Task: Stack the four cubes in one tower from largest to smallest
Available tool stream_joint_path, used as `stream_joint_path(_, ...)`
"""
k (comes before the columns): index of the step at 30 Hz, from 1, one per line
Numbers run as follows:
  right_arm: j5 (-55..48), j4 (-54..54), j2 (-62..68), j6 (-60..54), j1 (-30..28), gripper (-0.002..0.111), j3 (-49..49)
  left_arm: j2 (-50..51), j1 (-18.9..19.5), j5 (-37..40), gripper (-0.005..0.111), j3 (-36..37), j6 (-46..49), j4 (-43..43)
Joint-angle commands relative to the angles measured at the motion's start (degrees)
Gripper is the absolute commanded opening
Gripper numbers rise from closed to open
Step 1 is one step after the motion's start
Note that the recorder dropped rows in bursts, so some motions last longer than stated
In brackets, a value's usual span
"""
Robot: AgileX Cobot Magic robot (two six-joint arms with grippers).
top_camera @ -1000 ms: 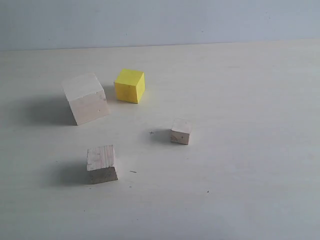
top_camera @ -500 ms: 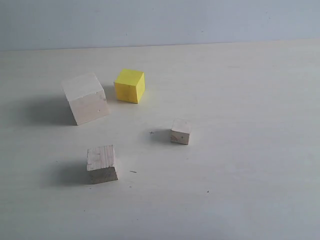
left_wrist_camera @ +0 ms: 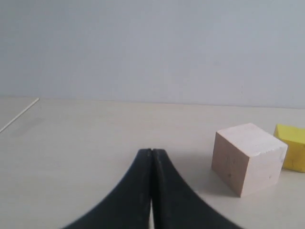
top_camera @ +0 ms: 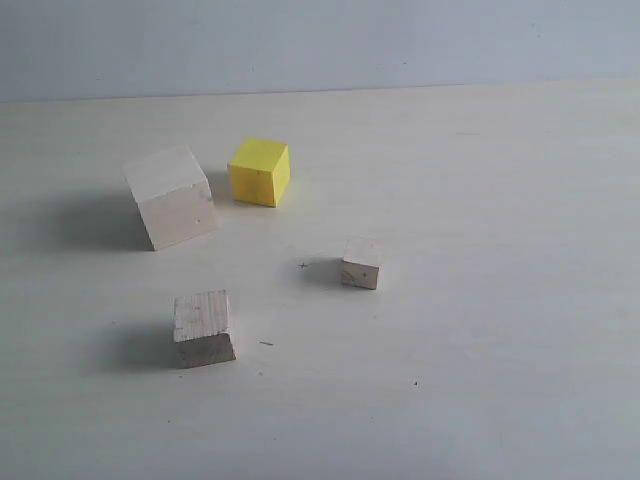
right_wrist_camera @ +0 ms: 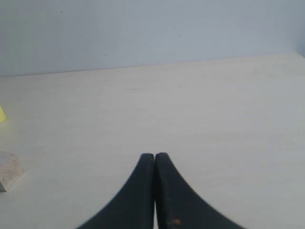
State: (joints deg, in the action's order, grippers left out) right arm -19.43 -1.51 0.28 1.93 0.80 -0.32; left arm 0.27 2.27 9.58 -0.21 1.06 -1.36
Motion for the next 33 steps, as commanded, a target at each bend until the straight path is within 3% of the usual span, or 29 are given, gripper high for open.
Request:
stream_joint_path(1, 0.2, 0.0, -0.3, -0.2, 0.3, 0.0, 0.3, -0.3, 0.0, -3.1, 0.0, 0.2, 0.1, -0.3)
stream_joint_path(33, 0.5, 0.0, -0.3, -0.3, 0.3, 0.0, 0.3, -0.3, 0.0, -3.9, 0.0, 0.2, 0.2, -0.3)
